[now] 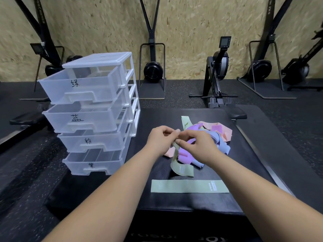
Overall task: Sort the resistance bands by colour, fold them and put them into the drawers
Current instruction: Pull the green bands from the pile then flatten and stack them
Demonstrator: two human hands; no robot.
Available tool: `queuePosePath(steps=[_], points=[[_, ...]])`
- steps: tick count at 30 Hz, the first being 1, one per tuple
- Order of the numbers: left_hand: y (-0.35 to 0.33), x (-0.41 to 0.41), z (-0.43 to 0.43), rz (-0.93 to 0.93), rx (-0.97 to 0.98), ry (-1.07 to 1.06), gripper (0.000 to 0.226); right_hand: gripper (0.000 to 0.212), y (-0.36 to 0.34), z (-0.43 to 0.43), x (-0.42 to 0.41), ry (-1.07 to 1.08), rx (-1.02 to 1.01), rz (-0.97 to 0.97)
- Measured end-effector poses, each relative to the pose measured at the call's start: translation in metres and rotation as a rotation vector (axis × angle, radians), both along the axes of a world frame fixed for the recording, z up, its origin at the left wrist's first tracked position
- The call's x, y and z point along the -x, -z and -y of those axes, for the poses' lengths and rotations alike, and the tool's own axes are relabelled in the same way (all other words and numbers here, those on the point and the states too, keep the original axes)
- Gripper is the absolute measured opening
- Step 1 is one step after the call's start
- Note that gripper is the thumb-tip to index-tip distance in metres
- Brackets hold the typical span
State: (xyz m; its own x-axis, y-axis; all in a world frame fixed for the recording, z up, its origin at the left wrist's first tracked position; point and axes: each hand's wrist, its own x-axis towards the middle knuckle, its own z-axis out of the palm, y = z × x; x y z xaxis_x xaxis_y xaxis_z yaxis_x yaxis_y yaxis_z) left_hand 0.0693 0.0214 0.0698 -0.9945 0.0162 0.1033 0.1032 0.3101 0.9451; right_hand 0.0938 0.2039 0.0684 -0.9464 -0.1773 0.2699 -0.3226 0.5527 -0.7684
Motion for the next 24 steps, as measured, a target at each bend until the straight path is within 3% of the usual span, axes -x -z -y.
queuePosePath(steps=[5, 8, 12, 16, 24], points=[[-0.001, -0.008, 0.008, -0.015, 0.027, 0.039, 0.009, 0.019, 0.01, -0.009, -0.002, 0.115, 0.083, -0.013], [-0.007, -0.014, 0.011, -0.049, 0.074, 0.137, 0.009, 0.03, 0.008, -0.01, -0.003, 0.02, 0.058, 0.032], [-0.014, -0.02, 0.014, -0.103, 0.151, 0.187, 0.008, 0.012, 0.007, -0.003, -0.004, -0.012, 0.054, 0.019], [-0.015, -0.023, 0.018, -0.133, 0.211, 0.168, 0.005, 0.01, 0.01, 0.0, -0.006, -0.012, 0.082, 0.01], [-0.009, -0.023, 0.033, -0.207, -0.188, -0.146, 0.004, 0.021, 0.04, -0.034, -0.013, -0.047, -0.23, 0.126]])
